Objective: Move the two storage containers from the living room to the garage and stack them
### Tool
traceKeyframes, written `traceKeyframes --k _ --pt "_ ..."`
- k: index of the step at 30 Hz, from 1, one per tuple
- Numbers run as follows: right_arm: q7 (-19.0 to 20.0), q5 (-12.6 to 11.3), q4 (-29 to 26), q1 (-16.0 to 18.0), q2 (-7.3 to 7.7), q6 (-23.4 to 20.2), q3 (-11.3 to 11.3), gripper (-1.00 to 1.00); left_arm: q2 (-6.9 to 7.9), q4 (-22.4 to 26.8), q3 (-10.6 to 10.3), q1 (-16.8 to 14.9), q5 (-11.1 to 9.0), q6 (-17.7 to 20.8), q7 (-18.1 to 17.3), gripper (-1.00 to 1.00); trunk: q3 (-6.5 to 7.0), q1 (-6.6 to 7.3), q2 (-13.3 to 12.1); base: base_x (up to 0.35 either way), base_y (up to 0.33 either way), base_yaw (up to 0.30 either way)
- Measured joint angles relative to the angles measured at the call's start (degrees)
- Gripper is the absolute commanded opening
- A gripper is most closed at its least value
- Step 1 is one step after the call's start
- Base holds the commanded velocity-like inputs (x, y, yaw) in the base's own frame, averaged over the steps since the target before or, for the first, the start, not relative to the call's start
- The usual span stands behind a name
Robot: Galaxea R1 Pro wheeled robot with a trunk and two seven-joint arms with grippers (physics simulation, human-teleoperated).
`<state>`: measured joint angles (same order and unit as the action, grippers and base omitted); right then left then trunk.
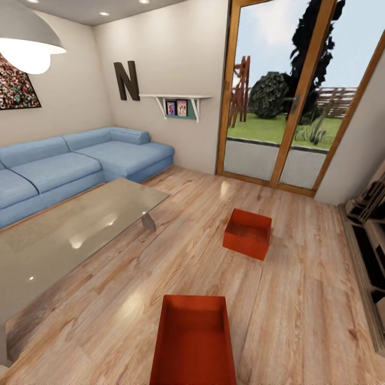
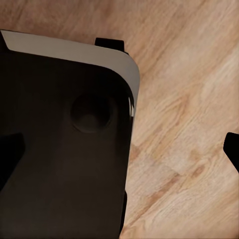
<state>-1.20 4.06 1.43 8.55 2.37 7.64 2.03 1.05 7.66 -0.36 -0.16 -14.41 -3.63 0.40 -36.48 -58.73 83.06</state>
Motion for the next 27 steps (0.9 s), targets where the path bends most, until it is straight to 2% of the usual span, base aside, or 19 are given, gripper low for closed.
traceKeyframes --k 27 --pt "-0.39 -0.08 0.0 0.0 0.0 0.01 0.1 1.0 0.0 0.0 -0.02 0.0 0.0 0.0 0.0 1.0 -2.45 0.0 0.0 0.0 0.0 0.0"
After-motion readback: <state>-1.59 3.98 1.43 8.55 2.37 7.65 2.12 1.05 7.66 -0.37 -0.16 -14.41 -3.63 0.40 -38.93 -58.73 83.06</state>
